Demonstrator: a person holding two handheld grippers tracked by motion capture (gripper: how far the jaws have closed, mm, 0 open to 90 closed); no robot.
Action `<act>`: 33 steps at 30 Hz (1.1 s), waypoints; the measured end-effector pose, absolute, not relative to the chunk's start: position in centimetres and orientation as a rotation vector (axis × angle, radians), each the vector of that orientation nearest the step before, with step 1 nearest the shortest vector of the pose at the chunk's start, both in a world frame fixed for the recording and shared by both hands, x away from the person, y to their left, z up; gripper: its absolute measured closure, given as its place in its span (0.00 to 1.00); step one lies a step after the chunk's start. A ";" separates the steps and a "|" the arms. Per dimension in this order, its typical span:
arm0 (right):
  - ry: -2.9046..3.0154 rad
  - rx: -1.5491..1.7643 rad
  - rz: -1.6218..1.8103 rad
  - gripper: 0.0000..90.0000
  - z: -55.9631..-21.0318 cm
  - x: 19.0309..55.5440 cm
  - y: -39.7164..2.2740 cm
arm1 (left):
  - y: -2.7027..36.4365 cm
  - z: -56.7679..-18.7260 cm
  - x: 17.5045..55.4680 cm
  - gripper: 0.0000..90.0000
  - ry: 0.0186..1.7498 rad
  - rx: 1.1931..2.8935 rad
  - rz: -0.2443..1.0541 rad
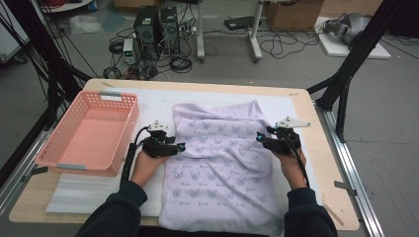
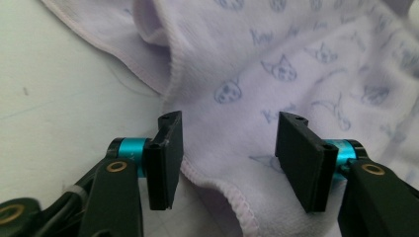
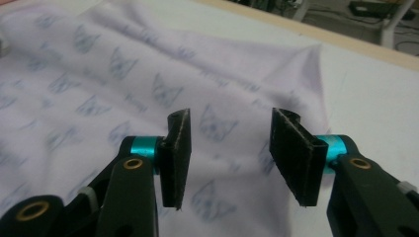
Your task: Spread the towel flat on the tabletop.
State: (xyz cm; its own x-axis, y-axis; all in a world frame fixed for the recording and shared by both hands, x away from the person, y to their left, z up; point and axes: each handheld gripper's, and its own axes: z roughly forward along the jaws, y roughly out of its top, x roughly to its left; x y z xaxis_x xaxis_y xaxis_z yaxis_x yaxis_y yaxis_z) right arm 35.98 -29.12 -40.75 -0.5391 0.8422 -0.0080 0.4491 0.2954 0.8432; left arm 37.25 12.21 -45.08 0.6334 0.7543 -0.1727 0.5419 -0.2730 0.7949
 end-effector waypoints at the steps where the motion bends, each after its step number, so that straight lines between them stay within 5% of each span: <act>1: 2.126 1.158 1.149 0.54 -41.0 35.4 -29.3 | 11.9 -45.1 37.1 0.62 1.002 1.979 0.328; 3: 2.149 1.171 1.123 0.54 -41.5 34.6 -29.6 | 11.9 -45.0 36.9 0.86 0.968 2.029 0.379; 5: 2.164 1.192 1.113 0.54 -42.0 34.3 -30.0 | 12.3 -45.0 37.1 0.93 1.004 2.004 0.397; 17: 2.316 1.174 0.987 0.55 -44.4 35.1 -26.8 | 16.1 -44.9 38.5 0.94 1.198 1.815 0.484; 18: 2.309 1.161 0.979 0.60 -44.5 35.1 -26.5 | 16.1 -44.9 38.5 0.94 1.198 1.816 0.487; 21: 2.376 1.069 0.988 0.98 -44.3 35.1 -26.3 | 16.1 -44.9 38.5 0.94 1.200 1.824 0.474; 33: 2.170 1.047 0.821 0.99 -44.5 40.2 -27.1 | 15.0 -45.0 38.4 0.93 1.151 1.846 0.446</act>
